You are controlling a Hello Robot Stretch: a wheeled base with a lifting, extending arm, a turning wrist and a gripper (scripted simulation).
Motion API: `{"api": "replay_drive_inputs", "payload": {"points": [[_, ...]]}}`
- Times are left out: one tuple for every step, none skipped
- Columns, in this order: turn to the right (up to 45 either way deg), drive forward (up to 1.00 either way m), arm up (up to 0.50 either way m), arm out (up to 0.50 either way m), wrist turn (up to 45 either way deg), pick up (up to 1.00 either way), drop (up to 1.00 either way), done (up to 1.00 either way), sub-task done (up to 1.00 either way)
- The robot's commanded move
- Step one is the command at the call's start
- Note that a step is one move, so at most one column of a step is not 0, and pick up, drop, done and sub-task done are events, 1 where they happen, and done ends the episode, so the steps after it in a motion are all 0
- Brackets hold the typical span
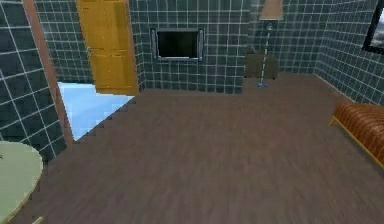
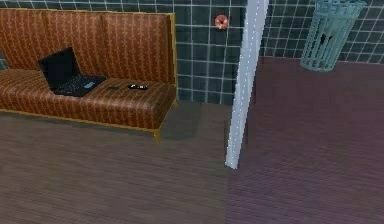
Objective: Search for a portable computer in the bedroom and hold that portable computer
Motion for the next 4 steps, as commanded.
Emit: {"api": "replay_drive_inputs", "payload": {"points": [[12.0,0.0,0.0,0.0,0.0,0.0,0.0,0.0,0.0],[0.0,0.05,0.0,0.0,0.0,0.0,0.0,0.0,0.0],[-24.0,0.0,0.0,0.0,0.0,0.0,0.0,0.0,0.0],[0.0,0.85,0.0,0.0,0.0,0.0,0.0,0.0,0.0]]}}
